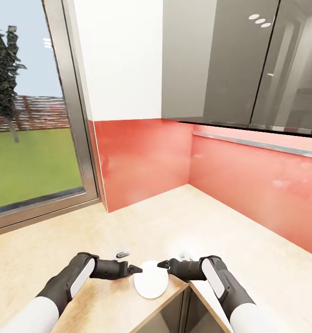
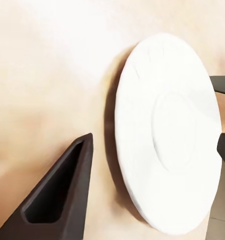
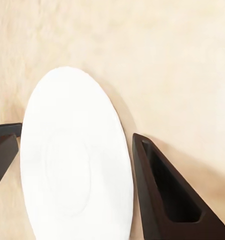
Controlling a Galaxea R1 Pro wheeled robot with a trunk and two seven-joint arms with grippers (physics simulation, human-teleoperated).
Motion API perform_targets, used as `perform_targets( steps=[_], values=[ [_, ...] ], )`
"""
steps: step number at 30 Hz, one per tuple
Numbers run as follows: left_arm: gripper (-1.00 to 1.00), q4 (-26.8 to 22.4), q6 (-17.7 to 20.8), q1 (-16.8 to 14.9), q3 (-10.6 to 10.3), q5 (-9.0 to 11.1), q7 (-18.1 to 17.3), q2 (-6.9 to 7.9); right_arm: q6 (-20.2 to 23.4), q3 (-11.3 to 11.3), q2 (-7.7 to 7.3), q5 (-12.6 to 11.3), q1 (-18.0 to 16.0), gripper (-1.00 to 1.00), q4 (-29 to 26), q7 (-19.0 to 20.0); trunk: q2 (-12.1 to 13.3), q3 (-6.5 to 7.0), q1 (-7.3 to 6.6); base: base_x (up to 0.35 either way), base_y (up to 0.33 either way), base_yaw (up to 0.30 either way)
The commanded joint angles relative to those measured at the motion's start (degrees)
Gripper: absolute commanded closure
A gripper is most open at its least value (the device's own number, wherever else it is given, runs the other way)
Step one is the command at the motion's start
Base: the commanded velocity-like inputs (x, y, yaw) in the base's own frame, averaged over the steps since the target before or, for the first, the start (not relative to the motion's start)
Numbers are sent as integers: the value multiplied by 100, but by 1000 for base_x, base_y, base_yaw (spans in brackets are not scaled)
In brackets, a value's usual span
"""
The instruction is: Set up a coffee station on the kitchen countertop: keep the coffee maker on the countertop, move the bottle of coffee from the kitchen shelf to the counter next to the coffee maker, place a paper coffee filter on top of the coffee maker, put the saucer next to the coffee maker with the coffee cup on the saucer, and place the electric kettle next to the coffee maker.
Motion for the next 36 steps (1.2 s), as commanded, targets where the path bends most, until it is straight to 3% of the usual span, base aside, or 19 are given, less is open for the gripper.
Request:
perform_targets(
  steps=[1, 4, 7, 11, 36],
  values=[
    [-100, -2, 29, -5, -20, -17, 3, 4, 15, -2, 1, 63, -1, -100, -2, 29, -10, -12, 3, 0, 0, 0],
    [-100, -2, 32, -5, -24, -17, 3, -4, 15, -2, 1, 63, 1, -100, -3, 29, -10, -12, 3, 0, 0, 0],
    [-100, -5, 39, -11, -243, -12, 1, -16, 15, -2, 1, 63, 0, -100, -2, 29, -10, -12, 3, 0, 0, 0],
    [-100, -21, 132, -13, -347, 18, -11, -11, 15, -2, 1, 63, -2, -100, -2, 29, -10, -12, 3, 0, 0, 0],
    [-100, -55, 164, -22, -367, 45, -21, -59, 15, 5, 9, 63, 3, -100, -2, 29, -10, -12, 3, 0, 0, 0]
  ],
)
